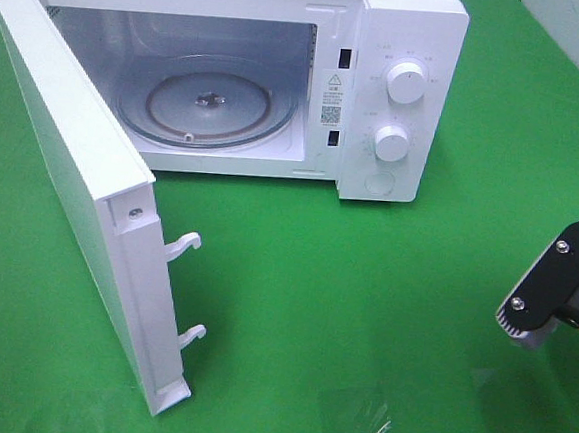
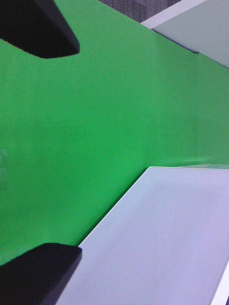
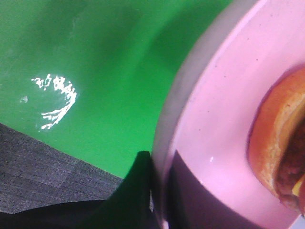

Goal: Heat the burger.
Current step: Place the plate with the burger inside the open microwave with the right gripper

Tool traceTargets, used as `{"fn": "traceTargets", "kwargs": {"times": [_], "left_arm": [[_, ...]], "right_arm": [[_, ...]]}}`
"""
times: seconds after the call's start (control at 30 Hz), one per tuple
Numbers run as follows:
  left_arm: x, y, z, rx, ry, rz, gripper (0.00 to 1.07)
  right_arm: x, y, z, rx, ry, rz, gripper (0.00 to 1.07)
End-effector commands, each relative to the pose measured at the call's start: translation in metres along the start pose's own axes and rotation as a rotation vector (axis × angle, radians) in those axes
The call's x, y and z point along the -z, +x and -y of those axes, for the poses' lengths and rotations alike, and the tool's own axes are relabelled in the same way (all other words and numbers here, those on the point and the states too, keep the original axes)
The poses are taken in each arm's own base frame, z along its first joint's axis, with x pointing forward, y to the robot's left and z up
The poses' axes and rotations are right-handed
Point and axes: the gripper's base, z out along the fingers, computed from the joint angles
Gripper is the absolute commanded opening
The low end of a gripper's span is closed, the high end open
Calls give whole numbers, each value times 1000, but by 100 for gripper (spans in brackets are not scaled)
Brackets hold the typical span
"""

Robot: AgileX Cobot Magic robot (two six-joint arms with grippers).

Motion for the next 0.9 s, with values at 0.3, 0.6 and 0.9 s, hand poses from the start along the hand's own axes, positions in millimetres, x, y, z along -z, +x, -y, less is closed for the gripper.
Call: {"fn": "traceTargets", "kwargs": {"times": [0.3,0.6,0.9], "left_arm": [[3,1,1,3,4,24,100],[3,1,1,3,4,24,100],[3,1,1,3,4,24,100]], "right_arm": [[0,1,5,36,51,3,0],[0,-5,2,126,31,69,0],[1,-10,3,214,47,121,0]]}}
